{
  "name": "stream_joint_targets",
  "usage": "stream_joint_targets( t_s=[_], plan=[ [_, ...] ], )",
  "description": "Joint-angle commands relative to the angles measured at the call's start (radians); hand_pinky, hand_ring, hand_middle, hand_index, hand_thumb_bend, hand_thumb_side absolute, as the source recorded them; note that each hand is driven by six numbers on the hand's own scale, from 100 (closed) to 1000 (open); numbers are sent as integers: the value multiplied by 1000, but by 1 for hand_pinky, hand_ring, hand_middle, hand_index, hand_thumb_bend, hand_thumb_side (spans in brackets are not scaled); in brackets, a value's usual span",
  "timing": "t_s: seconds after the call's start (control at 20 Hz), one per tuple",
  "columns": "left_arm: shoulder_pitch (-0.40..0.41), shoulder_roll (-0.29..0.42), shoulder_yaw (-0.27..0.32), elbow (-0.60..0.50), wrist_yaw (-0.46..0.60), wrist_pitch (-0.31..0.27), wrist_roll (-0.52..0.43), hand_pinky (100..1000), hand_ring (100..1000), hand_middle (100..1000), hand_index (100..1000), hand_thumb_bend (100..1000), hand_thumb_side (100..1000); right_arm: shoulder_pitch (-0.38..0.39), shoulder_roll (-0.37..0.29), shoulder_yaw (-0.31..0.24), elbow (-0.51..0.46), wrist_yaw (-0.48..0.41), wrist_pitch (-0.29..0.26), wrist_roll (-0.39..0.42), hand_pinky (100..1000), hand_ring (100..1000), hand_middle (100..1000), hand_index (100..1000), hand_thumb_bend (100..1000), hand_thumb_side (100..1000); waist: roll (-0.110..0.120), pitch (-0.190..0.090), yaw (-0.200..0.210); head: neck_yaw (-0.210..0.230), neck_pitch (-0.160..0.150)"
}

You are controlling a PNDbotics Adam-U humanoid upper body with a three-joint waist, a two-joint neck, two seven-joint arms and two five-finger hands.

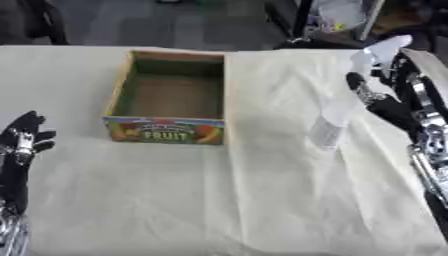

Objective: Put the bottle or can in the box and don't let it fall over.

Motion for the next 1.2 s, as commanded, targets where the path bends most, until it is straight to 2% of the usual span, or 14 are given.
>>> stream_joint_targets(
  t_s=[0.05, 1.2],
  plan=[
    [-5, 11, -2, -21, -5, -2, -3, 763, 736, 800, 890, 393, 815, -21, -4, -1, -17, 12, 18, -15, 919, 827, 798, 975, 456, 438, 1, -10, 0, -2, 7],
    [-3, 12, -4, -21, -5, -2, -6, 764, 737, 800, 891, 393, 818, -43, 47, 22, -54, 37, 129, -97, 905, 809, 763, 954, 478, 414, 1, -11, 0, -6, 7]
  ],
)
